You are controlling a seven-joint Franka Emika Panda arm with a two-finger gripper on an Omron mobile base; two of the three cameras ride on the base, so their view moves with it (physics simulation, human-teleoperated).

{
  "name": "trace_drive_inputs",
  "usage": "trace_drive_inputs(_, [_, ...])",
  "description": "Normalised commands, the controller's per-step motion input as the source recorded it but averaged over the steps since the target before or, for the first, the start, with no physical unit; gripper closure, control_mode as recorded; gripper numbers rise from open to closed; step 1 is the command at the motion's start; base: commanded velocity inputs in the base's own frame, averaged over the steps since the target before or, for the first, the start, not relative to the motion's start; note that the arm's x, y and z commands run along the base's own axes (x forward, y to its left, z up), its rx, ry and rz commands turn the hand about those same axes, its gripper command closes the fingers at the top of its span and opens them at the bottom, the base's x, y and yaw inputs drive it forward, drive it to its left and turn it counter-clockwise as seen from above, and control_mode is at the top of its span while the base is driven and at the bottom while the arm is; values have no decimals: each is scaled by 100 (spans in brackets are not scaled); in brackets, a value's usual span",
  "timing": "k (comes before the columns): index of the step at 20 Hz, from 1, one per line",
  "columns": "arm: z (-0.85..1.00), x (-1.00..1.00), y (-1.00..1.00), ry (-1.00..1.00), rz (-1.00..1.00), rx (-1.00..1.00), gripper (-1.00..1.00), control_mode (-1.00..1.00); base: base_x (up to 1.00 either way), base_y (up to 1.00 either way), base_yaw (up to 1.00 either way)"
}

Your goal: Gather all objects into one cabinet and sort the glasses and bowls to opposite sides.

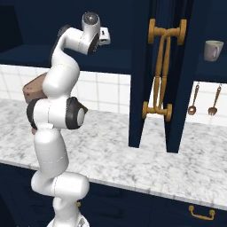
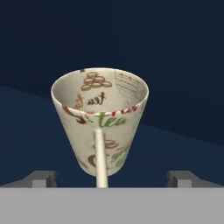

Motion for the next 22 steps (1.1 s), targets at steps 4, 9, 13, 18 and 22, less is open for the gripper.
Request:
trace_drive_inputs(4, [0,1,0,0,0,0,100,-100,0,0,0])
trace_drive_inputs(9, [0,0,0,0,0,0,100,-100,0,0,0])
trace_drive_inputs(13, [0,-6,0,0,0,1,100,-100,0,0,0])
trace_drive_inputs(18, [5,-58,1,-3,1,5,100,-100,0,0,0])
trace_drive_inputs(22, [26,-100,0,-14,0,5,100,-100,0,0,0])
